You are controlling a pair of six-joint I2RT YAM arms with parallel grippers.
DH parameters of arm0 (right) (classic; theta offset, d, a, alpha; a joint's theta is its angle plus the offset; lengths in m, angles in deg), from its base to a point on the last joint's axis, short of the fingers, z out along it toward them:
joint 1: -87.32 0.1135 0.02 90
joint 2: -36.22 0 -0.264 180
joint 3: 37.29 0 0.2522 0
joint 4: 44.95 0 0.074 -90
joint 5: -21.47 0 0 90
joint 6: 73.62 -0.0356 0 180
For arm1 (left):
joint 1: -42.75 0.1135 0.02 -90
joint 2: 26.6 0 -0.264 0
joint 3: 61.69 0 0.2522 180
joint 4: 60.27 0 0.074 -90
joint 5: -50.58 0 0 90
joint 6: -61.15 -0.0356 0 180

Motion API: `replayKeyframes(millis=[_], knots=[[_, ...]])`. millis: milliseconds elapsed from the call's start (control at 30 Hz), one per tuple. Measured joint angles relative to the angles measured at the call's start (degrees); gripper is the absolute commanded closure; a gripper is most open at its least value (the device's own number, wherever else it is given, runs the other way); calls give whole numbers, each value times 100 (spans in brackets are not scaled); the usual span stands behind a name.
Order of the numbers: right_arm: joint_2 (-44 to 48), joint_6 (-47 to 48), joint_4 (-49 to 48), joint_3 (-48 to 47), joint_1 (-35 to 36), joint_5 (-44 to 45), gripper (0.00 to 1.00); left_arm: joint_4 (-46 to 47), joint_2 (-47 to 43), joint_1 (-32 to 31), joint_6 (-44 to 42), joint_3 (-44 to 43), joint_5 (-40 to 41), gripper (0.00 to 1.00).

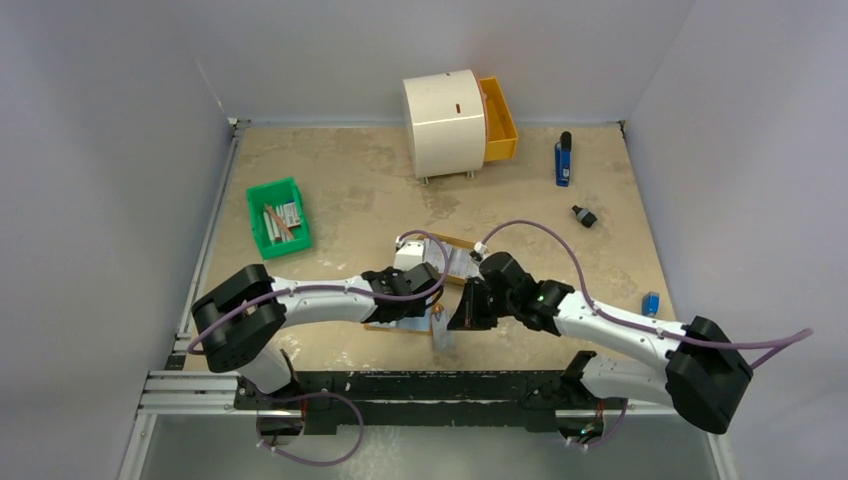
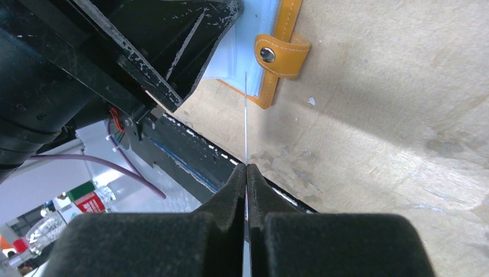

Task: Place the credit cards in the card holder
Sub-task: Turn over the card slot in the card holder.

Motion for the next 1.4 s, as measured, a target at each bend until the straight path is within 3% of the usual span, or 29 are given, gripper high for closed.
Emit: replayKeyframes(millis=[600,933,1400], knots=[[-1250,-68,-1075,-68,0,-640,100,7,-323,0,160,138,-70,58],[-1488,-74,-1447,-162,0,-730,100,-155,-614,0,210,136,-68,38],[-1416,-72,-1860,-164,0,-909,100,-719,-1556,0,260,4,243,31]])
